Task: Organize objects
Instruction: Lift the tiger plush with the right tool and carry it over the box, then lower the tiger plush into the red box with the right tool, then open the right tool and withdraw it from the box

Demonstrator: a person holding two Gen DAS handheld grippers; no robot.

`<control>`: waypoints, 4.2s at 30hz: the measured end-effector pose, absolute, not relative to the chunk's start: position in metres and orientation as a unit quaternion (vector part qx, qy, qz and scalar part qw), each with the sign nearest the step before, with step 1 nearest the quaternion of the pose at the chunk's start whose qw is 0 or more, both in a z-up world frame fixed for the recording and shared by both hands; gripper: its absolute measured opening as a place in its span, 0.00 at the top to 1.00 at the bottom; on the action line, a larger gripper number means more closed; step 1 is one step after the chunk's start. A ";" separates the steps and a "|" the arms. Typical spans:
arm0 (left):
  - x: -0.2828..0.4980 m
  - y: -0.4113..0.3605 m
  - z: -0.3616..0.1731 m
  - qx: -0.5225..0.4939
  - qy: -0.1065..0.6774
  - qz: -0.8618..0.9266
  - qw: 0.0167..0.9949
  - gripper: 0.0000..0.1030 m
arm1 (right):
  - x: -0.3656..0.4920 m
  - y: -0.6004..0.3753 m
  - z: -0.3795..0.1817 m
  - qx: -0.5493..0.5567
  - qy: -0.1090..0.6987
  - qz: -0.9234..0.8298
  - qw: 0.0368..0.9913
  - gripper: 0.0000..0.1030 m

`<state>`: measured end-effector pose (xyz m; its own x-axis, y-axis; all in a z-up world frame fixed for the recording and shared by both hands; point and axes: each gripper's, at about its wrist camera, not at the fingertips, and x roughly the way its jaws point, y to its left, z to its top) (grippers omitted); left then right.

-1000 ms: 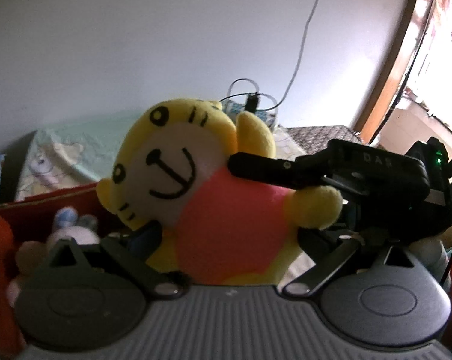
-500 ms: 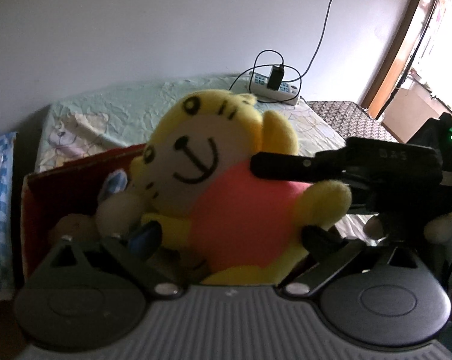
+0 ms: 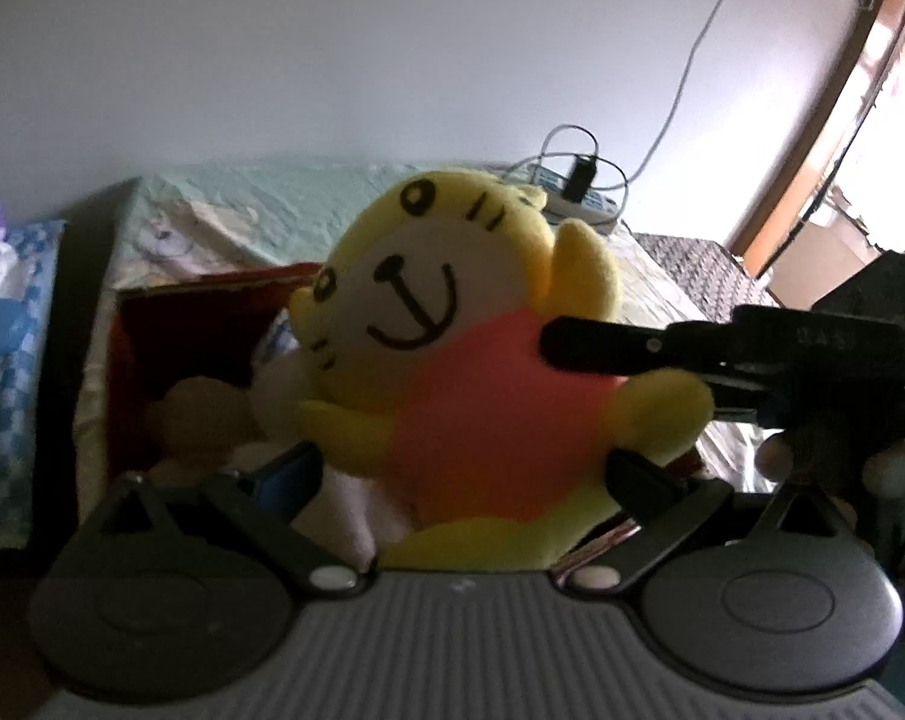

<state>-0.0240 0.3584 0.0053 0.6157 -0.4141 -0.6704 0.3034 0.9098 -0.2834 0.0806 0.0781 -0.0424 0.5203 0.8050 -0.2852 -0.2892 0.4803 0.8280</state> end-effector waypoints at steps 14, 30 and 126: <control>-0.001 0.357 -0.021 -0.074 0.421 -0.169 0.888 0.05 | 0.105 0.096 -0.066 0.319 0.391 0.290 0.813 0.71; -0.011 0.369 0.001 -0.112 0.380 -0.170 0.902 0.05 | 0.078 0.052 -0.026 0.297 0.308 0.268 0.863 0.64; 0.000 0.149 -0.012 0.082 0.463 0.044 0.881 0.03 | 0.025 -0.086 -0.020 0.109 0.381 0.080 0.915 0.23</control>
<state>0.0004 0.1493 -0.0116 0.5667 0.1537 -0.8094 -0.0020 0.9827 0.1852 0.0254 -0.0858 -0.0196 0.6967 0.2286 -0.6800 -0.0624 0.9636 0.2599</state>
